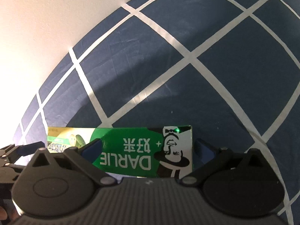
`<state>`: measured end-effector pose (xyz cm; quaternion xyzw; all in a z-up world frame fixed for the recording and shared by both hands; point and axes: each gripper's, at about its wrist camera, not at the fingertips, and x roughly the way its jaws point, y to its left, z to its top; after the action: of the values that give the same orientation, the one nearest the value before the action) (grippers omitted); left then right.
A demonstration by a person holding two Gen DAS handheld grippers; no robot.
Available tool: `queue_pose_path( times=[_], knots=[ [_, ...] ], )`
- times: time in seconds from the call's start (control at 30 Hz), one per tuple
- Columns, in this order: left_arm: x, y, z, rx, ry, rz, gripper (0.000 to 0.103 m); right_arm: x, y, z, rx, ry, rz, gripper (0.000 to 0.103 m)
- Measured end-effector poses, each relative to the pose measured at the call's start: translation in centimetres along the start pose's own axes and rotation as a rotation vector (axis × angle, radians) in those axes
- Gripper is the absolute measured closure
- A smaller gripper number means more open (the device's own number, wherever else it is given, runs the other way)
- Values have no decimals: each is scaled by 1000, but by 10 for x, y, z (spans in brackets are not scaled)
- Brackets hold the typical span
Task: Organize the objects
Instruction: 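Close the right gripper on the DARLIE toothpaste carton and lift it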
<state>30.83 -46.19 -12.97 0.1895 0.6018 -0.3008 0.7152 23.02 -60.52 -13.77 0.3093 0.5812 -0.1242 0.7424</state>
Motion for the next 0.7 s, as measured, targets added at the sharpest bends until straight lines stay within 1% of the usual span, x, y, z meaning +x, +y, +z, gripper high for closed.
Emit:
queue_pose_path(
  times=[0.13,0.33,0.7],
  knots=[
    [5,1,3,-9,4,-14,0,5,4,1,-15,5,-11,0],
    [10,0,7,-21,5,-37,0,7,3,4,-22,8,-5,0],
    [9,-3,8,-23,1,-25,0,6,2,4,-44,13,-3,0]
  ],
)
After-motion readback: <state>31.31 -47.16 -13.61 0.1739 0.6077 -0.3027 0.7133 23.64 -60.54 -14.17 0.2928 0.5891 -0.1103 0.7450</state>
